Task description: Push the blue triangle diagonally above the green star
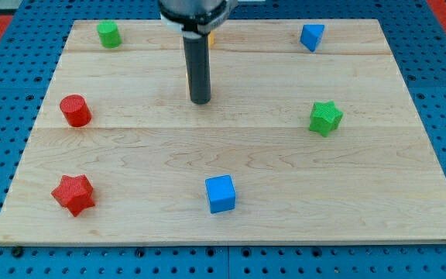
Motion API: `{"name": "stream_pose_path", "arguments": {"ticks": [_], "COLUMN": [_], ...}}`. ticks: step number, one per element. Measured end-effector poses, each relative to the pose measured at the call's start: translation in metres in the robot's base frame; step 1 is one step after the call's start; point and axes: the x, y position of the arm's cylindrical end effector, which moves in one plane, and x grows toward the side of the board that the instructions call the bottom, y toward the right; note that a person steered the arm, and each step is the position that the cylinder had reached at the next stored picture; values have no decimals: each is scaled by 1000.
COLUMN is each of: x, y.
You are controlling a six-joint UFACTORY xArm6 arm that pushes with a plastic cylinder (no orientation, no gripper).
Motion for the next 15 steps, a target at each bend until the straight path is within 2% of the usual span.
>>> {"name": "stream_pose_path", "arguments": {"ticks": [1,2,3,4,5,6,8,9,10,11,12,15], "x": [-48,-75,-63,-64,-89,-93,-94,-117,-155,-155,-133,-123], "y": [-2,-4,39,155,256,295,303,339,309,248,177,171]}}
